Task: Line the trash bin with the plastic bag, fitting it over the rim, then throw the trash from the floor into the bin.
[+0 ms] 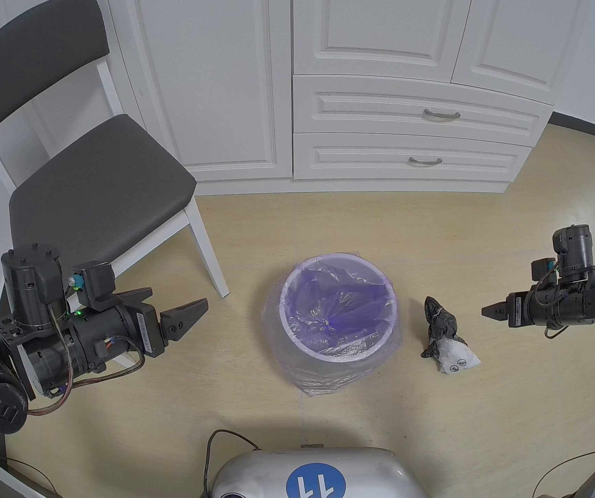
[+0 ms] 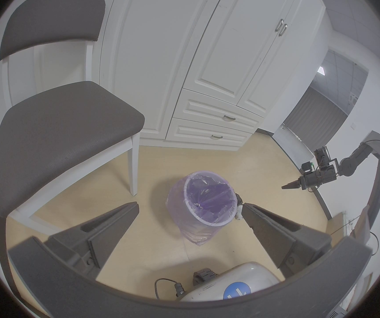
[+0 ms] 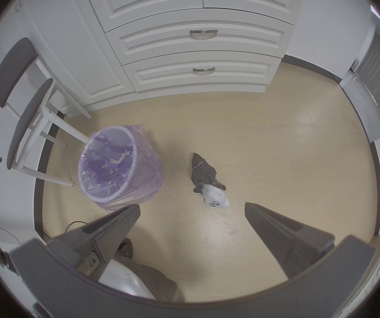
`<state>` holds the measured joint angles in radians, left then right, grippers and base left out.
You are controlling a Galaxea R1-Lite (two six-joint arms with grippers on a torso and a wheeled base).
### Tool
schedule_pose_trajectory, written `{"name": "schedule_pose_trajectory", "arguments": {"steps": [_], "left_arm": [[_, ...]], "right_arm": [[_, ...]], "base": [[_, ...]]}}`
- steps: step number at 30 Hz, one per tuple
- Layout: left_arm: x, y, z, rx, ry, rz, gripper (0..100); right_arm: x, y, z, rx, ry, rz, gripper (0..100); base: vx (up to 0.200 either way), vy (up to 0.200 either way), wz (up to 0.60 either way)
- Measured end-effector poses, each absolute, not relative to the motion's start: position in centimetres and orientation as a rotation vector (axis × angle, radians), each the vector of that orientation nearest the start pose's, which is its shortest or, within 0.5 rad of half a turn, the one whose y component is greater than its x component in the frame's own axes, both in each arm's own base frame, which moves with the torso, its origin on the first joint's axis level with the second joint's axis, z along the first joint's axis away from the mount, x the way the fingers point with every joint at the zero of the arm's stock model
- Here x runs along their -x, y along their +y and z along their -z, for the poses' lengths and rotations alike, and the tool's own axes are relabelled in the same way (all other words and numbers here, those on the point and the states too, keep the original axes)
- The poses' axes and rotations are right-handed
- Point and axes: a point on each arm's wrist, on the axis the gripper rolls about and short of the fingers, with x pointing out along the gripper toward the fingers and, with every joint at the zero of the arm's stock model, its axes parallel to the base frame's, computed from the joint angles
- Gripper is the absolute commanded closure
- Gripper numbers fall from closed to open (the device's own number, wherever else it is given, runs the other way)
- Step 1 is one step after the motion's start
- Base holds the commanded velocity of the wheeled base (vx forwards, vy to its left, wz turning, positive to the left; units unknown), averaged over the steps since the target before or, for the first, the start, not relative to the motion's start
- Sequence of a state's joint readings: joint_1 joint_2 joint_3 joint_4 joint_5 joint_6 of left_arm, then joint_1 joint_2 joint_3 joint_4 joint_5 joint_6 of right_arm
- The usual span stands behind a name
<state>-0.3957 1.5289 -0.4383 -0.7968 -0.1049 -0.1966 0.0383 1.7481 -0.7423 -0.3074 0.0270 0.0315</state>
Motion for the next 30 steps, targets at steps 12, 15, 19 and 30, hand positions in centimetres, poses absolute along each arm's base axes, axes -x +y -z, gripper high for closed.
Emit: {"name": "schedule_pose_trajectory", "arguments": {"steps": [12, 15, 19, 30], "left_arm": [[-21.4, -9.1, -15.2, 0.146, 0.332, 0.458, 0], [-21.4, -9.1, -15.2, 0.147, 0.33, 0.457, 0], [-21.5, -9.1, -15.2, 0.146, 0.33, 0.456, 0], [-21.7, -9.3, -14.9, 0.129, 0.339, 0.457, 0]], "right_arm": [[-30.1, 0.9, -13.3, -0.039, 0.722, -0.046, 0], [-31.7, 0.6, -14.1, -0.043, 0.702, -0.039, 0], [-34.9, -0.1, -13.7, -0.051, 0.699, -0.021, 0], [-44.7, -1.6, -7.2, -0.05, 0.738, -0.016, 0]], "base": [[0.0, 0.0, 0.0], [0.0, 0.0, 0.0], [0.0, 0.0, 0.0], [0.0, 0.0, 0.0]]}}
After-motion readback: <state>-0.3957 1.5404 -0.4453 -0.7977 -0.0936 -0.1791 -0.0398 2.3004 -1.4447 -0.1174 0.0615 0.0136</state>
